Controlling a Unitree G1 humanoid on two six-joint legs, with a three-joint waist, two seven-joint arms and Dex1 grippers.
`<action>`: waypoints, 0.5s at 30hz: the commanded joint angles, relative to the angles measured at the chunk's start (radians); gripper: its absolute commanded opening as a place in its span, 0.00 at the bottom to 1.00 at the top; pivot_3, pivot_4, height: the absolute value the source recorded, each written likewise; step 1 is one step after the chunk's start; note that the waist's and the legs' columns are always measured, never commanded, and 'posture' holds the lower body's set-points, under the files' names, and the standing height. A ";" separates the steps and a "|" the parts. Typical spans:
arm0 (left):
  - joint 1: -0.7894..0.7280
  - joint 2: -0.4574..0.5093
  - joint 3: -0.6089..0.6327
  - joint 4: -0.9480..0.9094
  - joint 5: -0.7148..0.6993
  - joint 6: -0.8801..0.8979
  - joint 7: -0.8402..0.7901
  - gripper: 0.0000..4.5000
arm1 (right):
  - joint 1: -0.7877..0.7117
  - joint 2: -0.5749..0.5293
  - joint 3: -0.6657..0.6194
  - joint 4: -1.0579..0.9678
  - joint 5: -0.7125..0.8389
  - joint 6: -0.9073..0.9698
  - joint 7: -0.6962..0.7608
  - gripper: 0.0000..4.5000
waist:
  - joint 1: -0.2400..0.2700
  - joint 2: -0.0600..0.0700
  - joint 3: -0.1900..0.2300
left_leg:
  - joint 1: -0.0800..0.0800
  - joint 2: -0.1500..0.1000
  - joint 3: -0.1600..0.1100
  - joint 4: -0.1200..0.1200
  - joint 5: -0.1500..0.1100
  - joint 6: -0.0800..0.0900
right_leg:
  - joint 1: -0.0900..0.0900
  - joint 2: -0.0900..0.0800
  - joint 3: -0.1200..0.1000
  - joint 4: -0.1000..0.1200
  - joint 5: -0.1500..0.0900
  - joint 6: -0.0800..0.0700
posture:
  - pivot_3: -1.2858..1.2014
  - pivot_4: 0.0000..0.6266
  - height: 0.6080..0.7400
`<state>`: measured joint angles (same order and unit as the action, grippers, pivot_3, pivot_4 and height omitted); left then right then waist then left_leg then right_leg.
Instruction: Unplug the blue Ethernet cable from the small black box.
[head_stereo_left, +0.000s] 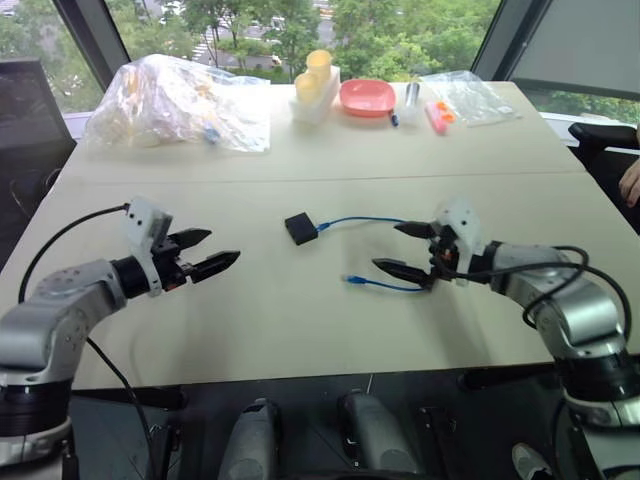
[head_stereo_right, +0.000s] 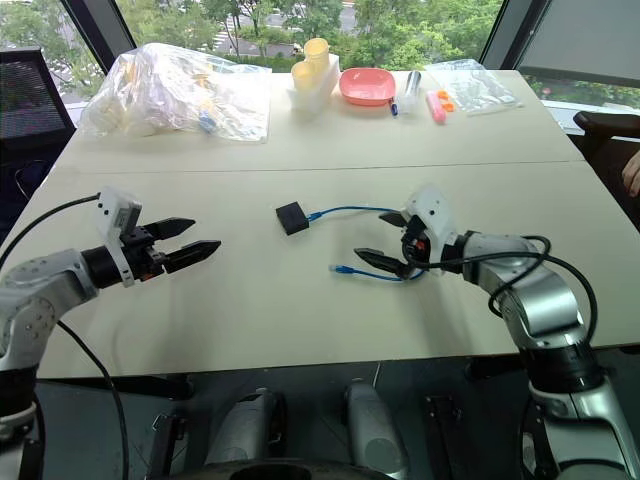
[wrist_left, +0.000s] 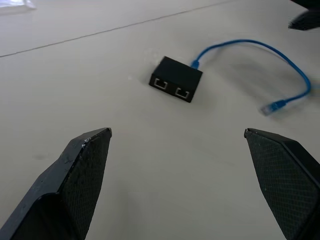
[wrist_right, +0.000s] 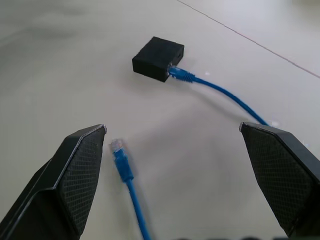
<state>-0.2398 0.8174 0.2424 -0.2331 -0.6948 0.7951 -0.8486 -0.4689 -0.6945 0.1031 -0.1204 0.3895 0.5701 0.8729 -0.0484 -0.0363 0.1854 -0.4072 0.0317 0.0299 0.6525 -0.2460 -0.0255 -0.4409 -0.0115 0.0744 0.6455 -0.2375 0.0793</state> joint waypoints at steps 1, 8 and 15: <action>-0.063 0.094 -0.014 0.023 -0.056 0.040 -0.158 0.98 | -0.158 0.045 0.134 0.235 -0.138 -0.155 0.106 1.00 | -0.003 0.000 0.000 | 0.000 0.000 0.000 0.000 0.000 0.000 | -0.001 0.000 0.000 0.000 0.000 0.000 | 0.52 0.24 0.98; -0.105 0.167 -0.022 0.065 -0.030 0.015 -0.243 0.98 | -0.599 0.306 0.231 1.084 -0.353 -0.529 0.139 1.00 | -0.026 0.001 0.001 | -0.001 0.000 0.000 -0.002 0.000 0.000 | -0.002 0.000 0.000 0.001 0.001 0.001 | 0.52 0.24 0.98; 0.045 0.133 0.090 -0.073 -0.084 0.063 -0.146 1.00 | -0.739 0.427 0.232 1.419 -0.487 -0.635 0.142 0.94 | -0.023 0.001 0.000 | -0.002 0.001 -0.002 -0.006 -0.001 0.000 | -0.003 -0.004 -0.002 0.000 0.002 0.004 | 0.52 0.24 0.98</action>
<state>-0.2097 0.9560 0.2751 -0.2488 -0.7554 0.8491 -1.0232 -1.1901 -0.2930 0.3315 1.2630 -0.0622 -0.0627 0.9874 -0.0719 -0.0358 0.1858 -0.4090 0.0328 0.0271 0.6466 -0.2468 -0.0252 -0.4441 -0.0164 0.0726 0.6462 -0.2353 0.0837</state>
